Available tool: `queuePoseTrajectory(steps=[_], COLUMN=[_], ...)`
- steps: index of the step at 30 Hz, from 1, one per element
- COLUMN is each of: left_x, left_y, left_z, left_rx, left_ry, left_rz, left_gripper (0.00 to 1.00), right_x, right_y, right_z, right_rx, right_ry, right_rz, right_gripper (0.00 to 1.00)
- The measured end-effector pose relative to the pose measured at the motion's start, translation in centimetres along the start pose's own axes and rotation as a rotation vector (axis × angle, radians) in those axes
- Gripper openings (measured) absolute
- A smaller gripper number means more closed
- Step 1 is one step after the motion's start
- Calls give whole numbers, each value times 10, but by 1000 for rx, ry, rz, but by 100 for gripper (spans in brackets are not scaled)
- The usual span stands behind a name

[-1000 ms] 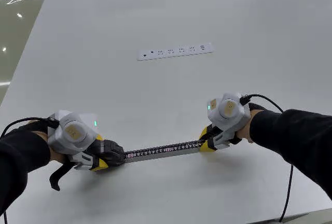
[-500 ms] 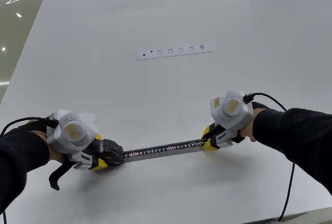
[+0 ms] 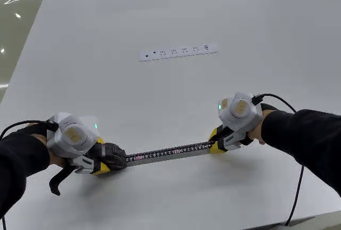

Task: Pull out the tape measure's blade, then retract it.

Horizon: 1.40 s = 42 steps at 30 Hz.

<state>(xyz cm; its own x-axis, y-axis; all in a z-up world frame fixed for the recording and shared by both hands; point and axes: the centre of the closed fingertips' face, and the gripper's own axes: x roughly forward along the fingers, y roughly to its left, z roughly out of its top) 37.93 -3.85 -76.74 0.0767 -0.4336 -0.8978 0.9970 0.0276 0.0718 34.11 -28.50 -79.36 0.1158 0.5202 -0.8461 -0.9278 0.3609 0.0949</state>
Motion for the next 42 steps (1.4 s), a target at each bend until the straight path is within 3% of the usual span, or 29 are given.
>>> queuePoseTrajectory(steps=[20,30,42], left_x=[-2,-3,-4], left_y=[-2,-2,-2], left_z=[2,4,6], left_rx=[-2,-24,21], left_ry=[-6,-65,-69], left_rz=[4,-6,6], left_gripper=[31,31,32], right_x=[-1,0,0], right_y=[1,1,3], right_z=[-2,-1,0], right_rx=[-1,-24,-43], right_ry=[5,28,38], right_rz=[-12,-29,-32], right_gripper=[9,10,12])
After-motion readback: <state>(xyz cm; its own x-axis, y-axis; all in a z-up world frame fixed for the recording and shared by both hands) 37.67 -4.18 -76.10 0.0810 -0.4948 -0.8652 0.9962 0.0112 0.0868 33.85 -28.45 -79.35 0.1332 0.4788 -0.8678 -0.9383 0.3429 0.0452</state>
